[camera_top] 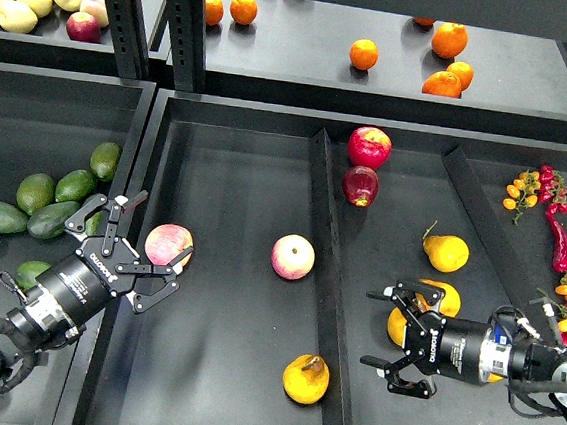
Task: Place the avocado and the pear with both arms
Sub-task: 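Move the right gripper down to the yellow pear in the middle bin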
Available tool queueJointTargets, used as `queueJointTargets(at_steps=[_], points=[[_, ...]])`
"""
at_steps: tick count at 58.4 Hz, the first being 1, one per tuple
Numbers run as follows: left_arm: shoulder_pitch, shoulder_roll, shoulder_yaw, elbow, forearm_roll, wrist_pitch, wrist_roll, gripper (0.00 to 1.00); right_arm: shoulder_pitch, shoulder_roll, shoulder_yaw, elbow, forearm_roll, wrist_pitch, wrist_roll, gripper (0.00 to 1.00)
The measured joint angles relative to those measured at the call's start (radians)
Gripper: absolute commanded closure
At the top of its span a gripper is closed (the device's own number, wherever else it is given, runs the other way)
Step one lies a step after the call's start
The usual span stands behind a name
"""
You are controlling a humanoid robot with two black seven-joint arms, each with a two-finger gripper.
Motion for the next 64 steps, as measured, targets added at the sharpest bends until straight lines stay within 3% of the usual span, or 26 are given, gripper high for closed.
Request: queueJointTargets(at_steps=[30,64], points=[[0.013,0.0,0.006,-0.008,0.0,0.0,0.001,0.01,0.008,0.061,-0.108,-0.084,-0.099,-0.002,0.0,0.02],[0.023,0.0,0.008,-0.022,0.0,0.0,0.001,0.01,0.045,0.215,-0.115,-0.259,-0.117,-0.01,0.0,0.1]])
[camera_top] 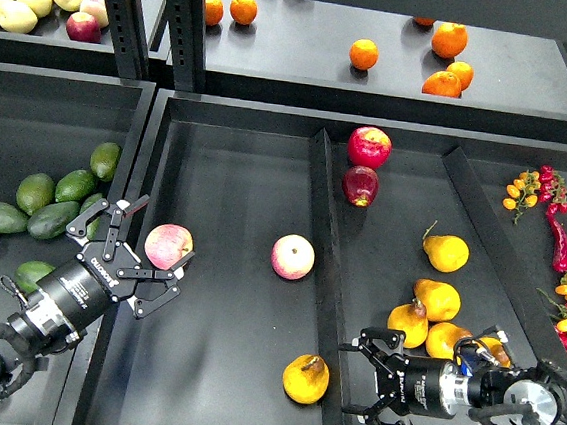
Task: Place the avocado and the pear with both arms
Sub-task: 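Move the right gripper down to the yellow pear in the middle bin, then close the right gripper on the yellow pear and lift it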
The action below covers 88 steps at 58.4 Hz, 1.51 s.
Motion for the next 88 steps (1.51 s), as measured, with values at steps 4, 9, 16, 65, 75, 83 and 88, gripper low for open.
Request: queueJointTargets(at_steps=[4,9,16,65,75,83,88], points=[[0.0,0.0,0.0,0.0,0.0,0.0,0.0,0.01,0.001,0.018,0.0,-0.017,-0.002,-0.001,0.0,0.11],[0.002,0.0,0.0,-0.001,0.0,0.0,0.0,0.01,0.001,0.035,0.0,-0.033,-0.003,-0.001,0.0,0.12],[0.007,0.0,0.0,-0.001,-0.001,0.0,0.0,0.01,0.001,0.049,-0.001,-0.051,-0.004,-0.002,0.0,0.13],[0.011,0.0,0.015,0.002,0.0,0.0,0.0,0.01,0.01,0.148,0.013,-0.174,-0.003,-0.003,0.0,0.49],[0.012,0.0,0.023,0.003,0.0,0.0,0.001,0.01,0.009,0.149,0.015,-0.179,-0.002,-0.005,0.0,0.53],[0.014,0.0,0.024,0.004,0.0,0.0,0.001,0.01,0.01,0.15,0.015,-0.184,-0.002,-0.006,0.0,0.54],[0.014,0.0,0.024,0.005,0.0,0.0,0.001,0.01,0.01,0.15,0.015,-0.186,-0.002,-0.007,0.0,0.55]])
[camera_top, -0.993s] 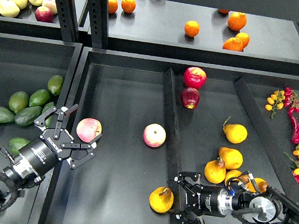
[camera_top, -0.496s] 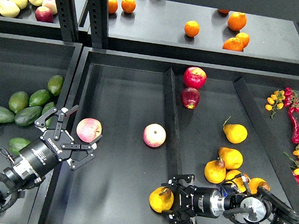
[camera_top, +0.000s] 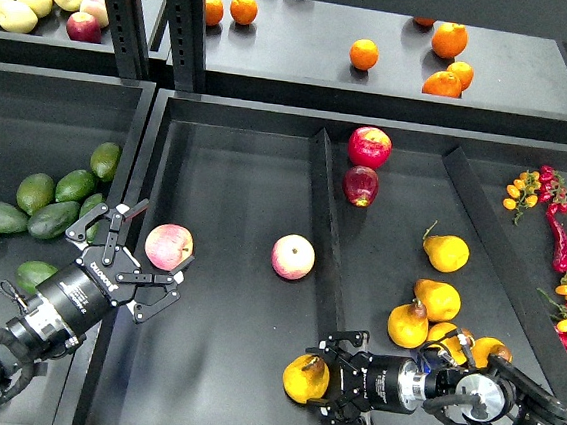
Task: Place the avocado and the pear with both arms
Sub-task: 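Close the right gripper on the yellow pear and lift it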
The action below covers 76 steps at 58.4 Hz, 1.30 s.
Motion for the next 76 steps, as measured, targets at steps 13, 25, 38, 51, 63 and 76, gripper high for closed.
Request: queueJointTargets(at_steps=[13,25,38,51,63,76], points=[[0.003,0.0,0.001,0.001,0.0,0.0,-0.001,0.01,-0.003,0.0,-0.002,-0.001,0.002,0.009,0.0,0.77],[0.003,0.0,0.001,0.0,0.0,0.0,-0.001,0.01,-0.005,0.0,-0.008,-0.001,0.003,0.038,0.0,0.8],[0.01,0.0,0.001,-0.001,0.0,0.0,-0.001,0.01,-0.004,-0.001,-0.004,0.008,0.002,0.056,-0.001,0.84],[0.015,0.0,0.001,-0.002,0.0,0.0,-0.001,0.01,0.003,-0.004,0.012,0.054,0.027,0.056,-0.001,0.84],[0.017,0.0,0.001,-0.001,0.0,0.0,-0.001,0.01,0.009,-0.012,0.084,0.12,0.038,0.057,0.0,0.84],[0.017,0.0,0.001,-0.001,0.0,0.0,-0.001,0.01,0.009,-0.032,0.19,0.16,0.039,0.057,0.0,0.84]])
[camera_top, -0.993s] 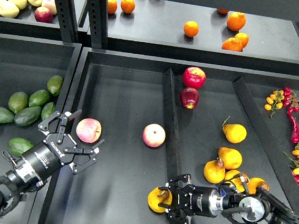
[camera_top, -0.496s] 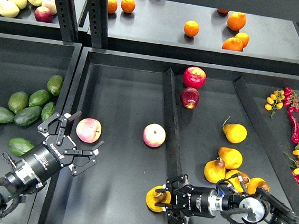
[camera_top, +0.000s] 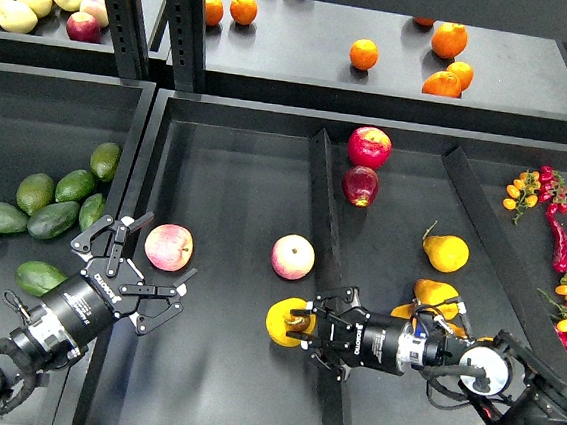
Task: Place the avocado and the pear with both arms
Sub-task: 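Close the right gripper on the yellow pear and lift it, then set the pear among the yellow pears and open the right gripper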
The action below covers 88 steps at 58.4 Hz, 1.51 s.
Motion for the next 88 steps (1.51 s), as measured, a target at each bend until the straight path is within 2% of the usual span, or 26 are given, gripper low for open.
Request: queueJointTargets(at_steps=[19,33,55,75,83,88], points=[[0.004,0.0,0.0,0.002,0.0,0.0,0.0,0.01,-0.018,-0.154,0.051,0.048,0.012,0.0,0.0,0.83],[0.007,0.0,0.0,0.002,0.0,0.0,-0.001,0.01,-0.116,-0.271,0.051,0.05,0.022,0.0,0.0,0.82],[0.007,0.0,0.003,0.001,0.0,0.0,-0.001,0.01,-0.171,-0.265,0.042,-0.031,0.013,0.0,0.0,0.79],[0.007,0.0,0.002,0.001,0.0,0.0,-0.001,0.01,-0.172,-0.253,0.042,-0.054,0.012,0.0,0.0,0.68],[0.007,0.0,0.002,0.001,0.0,0.0,-0.001,0.01,-0.172,-0.253,0.044,-0.054,0.012,0.0,0.0,0.59],[0.007,0.0,0.002,0.001,0.0,0.0,-0.001,0.01,-0.171,-0.253,0.046,-0.054,0.012,0.0,0.0,0.49]])
